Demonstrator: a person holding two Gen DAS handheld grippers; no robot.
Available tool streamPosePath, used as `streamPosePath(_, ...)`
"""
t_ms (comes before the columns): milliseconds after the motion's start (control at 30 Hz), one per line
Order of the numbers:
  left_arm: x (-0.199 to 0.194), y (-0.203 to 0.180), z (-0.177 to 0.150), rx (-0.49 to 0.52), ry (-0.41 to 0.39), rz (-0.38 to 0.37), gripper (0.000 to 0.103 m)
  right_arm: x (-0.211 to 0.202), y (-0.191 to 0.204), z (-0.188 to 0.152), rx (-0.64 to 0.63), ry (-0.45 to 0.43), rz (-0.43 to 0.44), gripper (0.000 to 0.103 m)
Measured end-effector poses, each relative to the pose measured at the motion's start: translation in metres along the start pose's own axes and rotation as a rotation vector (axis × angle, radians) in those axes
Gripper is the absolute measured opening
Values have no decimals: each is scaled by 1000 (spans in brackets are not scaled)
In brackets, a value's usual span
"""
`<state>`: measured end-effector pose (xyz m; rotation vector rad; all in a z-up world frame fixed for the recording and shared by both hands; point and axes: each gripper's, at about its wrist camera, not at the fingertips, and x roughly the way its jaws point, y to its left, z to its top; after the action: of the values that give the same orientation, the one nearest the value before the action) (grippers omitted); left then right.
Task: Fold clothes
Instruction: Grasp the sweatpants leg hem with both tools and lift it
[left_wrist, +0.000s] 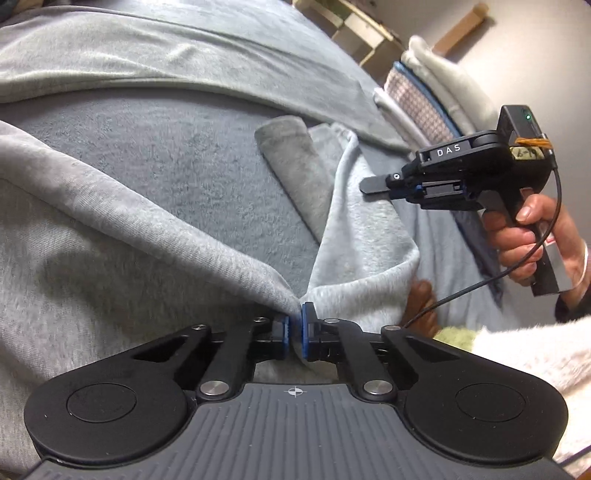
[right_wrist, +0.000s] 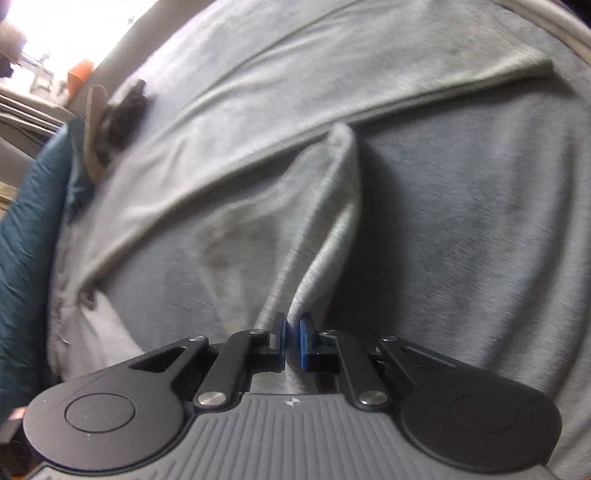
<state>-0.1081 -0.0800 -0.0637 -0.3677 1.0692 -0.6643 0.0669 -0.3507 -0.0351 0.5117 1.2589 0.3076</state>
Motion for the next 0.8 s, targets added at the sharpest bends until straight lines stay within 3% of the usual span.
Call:
streamPosePath(133,-17,14,16,-119,-108,-41,2,9,26,28,9,-15,103,7)
streamPosePath(267,-39,48,35,-342,-277,-81,2,32,52,58,6,-20,139,10)
streamPosePath(400,-49,87,45,-565,-406,-82,2,40,66,76,-17,-74,177,30)
streamPosePath(467,-49,104,48,-643,-444,-76,2,31,66,77,-30,-128,218,32)
streamPosePath(567,-45,121,50,-734,-482,-72,2,11,64,71,-61,-197,286,42)
streamPosePath(700,-39,133,49,-811,-491,-71,2,-3,47,50,-56,-140,240,45)
streamPosePath(800,-40,138,46,-825,-490,-69,2,10,11,33,96,-56,153,46)
